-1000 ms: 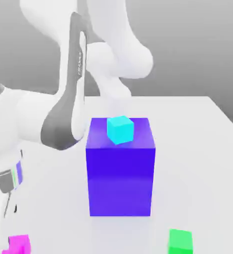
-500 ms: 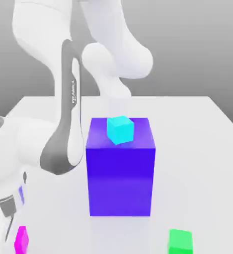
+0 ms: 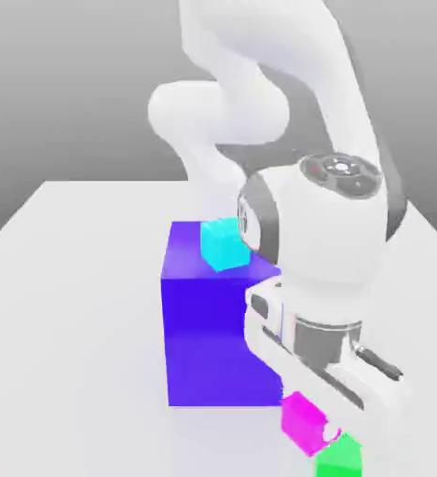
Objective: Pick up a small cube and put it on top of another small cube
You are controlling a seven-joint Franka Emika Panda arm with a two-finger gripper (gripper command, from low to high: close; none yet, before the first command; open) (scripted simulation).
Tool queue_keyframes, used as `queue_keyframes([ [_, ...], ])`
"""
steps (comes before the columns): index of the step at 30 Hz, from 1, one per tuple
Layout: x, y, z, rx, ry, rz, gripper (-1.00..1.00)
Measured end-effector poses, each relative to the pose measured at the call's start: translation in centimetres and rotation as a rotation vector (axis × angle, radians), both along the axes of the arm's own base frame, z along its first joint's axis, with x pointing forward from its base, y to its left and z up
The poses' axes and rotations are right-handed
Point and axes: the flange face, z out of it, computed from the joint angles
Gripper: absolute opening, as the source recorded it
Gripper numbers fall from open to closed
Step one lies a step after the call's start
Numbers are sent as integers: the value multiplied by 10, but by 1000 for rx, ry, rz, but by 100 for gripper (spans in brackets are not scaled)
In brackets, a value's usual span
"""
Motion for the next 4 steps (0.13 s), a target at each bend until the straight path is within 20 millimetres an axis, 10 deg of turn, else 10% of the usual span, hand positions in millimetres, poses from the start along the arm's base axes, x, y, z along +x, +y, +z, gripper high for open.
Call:
queue_keyframes([
  [4, 0, 0, 0, 0, 0, 0, 100],
])
